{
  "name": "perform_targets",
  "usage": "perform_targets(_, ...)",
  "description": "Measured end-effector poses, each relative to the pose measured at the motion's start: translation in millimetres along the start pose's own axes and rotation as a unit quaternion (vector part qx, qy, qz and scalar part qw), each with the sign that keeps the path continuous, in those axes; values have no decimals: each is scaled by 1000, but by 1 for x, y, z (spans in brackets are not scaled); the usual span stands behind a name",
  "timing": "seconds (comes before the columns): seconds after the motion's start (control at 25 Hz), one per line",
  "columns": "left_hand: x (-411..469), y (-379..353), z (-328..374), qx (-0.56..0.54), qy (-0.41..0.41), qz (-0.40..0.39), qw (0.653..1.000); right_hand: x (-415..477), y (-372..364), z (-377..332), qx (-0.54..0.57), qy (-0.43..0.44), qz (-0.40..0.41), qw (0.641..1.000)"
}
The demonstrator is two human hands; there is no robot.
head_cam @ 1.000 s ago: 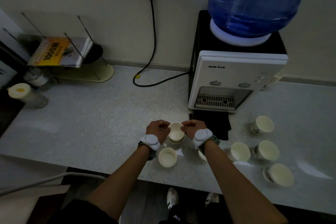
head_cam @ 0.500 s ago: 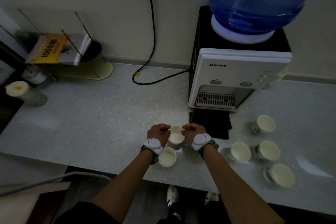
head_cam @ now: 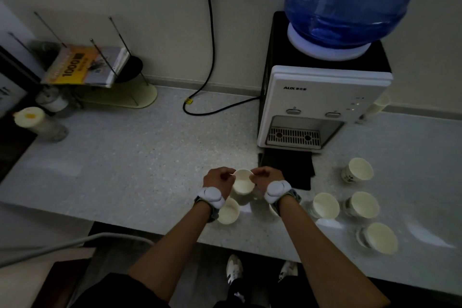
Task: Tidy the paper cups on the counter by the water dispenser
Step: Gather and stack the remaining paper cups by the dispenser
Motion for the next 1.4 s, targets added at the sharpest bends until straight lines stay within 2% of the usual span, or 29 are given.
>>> perform_targets(0.32,-16,32,19,-58,-44,47,996,-20,14,-30,37,36,9,999)
perform_targets(0.64,-39,55,-4,-125,-35,66,989,-45,-2,-31,61,25,-9,998)
perform_targets(0.84,-55,54,-20,-132,-24,72,988,-57,-17,-19,49,11,-40,998)
perform_targets(1.4,-70,31,-65,-102,26,50,993,-63,-44,16,-21,7,-44,999)
Point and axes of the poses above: each hand's wrist, its own x-axis towards the middle knuckle, its own y-axis out of the back of the hand, z = x × y, the point moved 9 cm from there along x, towards the middle knuckle, and after that the axes turned 2 degrees about z, right-handed, at the moved point
